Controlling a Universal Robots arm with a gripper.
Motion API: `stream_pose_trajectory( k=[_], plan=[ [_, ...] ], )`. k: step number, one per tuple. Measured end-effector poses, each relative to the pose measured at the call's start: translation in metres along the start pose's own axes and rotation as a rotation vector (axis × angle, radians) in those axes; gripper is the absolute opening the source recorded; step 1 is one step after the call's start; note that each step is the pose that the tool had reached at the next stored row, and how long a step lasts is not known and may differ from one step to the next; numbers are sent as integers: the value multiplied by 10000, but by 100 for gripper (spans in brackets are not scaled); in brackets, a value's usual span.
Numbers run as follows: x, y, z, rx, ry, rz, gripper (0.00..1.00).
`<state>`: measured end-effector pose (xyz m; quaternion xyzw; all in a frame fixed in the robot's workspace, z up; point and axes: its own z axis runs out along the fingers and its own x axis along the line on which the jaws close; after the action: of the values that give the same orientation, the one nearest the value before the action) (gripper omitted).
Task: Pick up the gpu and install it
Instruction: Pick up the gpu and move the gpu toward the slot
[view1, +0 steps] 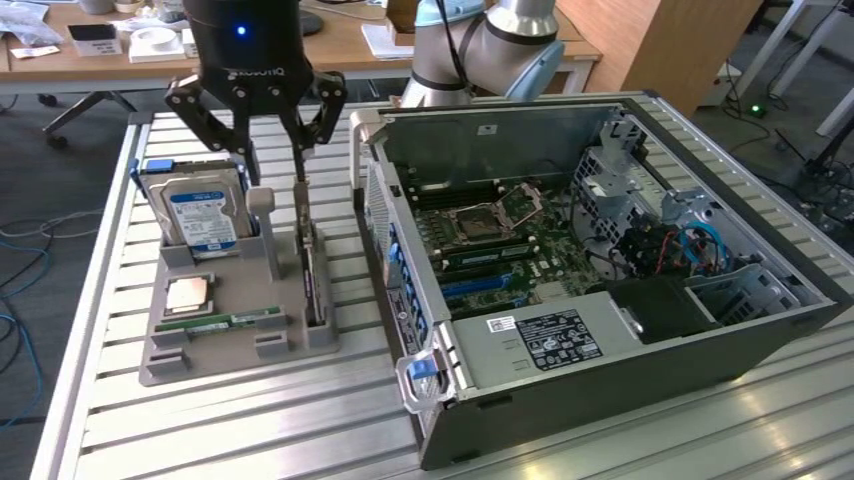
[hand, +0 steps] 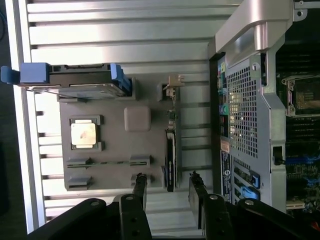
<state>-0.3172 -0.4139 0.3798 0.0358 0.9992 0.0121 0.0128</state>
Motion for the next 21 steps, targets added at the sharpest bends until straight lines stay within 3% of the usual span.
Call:
stream_pose_trajectory(
  k=[11, 21],
  plan=[
    [3, -3, 113, 1, 0, 0, 47],
    [-18, -2, 138, 0, -1, 0, 47]
  ],
)
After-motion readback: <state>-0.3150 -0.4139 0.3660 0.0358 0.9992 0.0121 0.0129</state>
